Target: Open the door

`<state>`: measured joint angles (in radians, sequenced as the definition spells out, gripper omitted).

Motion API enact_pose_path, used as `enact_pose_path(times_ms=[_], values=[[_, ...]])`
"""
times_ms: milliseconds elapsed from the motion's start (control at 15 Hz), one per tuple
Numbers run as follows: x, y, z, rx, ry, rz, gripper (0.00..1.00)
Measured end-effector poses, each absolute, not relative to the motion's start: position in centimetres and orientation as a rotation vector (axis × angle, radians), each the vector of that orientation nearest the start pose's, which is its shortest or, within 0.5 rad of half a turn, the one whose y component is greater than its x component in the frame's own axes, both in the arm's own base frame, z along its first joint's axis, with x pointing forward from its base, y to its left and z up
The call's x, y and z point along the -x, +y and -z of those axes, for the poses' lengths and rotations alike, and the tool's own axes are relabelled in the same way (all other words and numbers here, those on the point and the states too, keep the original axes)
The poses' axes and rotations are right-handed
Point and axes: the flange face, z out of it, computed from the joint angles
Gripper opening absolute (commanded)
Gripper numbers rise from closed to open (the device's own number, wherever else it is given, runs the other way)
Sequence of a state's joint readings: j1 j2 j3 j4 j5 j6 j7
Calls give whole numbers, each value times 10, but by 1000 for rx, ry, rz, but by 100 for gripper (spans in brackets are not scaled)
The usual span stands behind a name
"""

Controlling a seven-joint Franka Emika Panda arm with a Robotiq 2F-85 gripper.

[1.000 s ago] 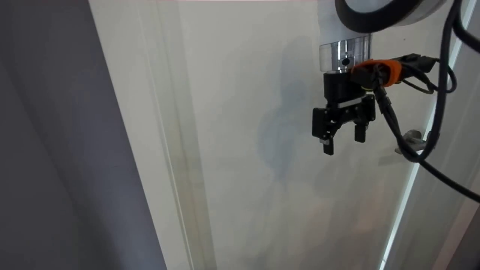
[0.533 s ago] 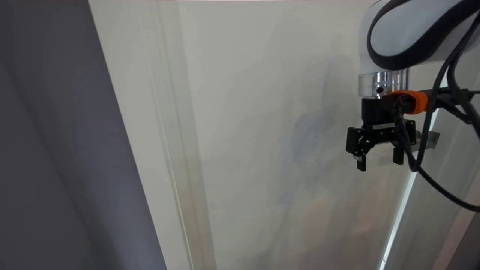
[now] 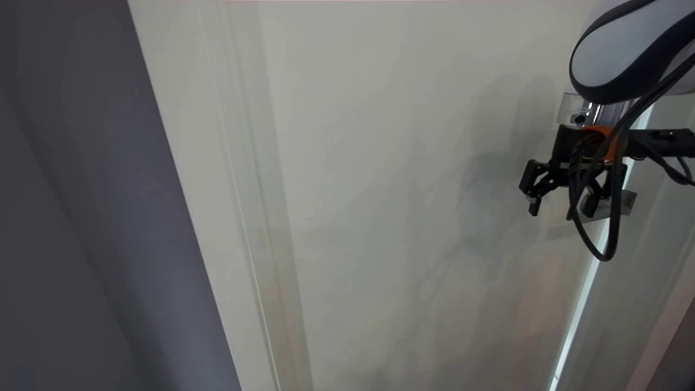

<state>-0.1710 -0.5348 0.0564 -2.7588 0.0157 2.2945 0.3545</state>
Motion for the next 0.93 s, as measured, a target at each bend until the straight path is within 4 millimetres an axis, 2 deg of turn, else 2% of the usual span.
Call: enact_pose_path(times_ms=[200, 667, 933], values=[[-359, -56, -378, 3047, 811, 145, 100], [-360, -59, -371, 3045, 826, 120, 100], [-358, -89, -354, 3039, 926, 81, 100]])
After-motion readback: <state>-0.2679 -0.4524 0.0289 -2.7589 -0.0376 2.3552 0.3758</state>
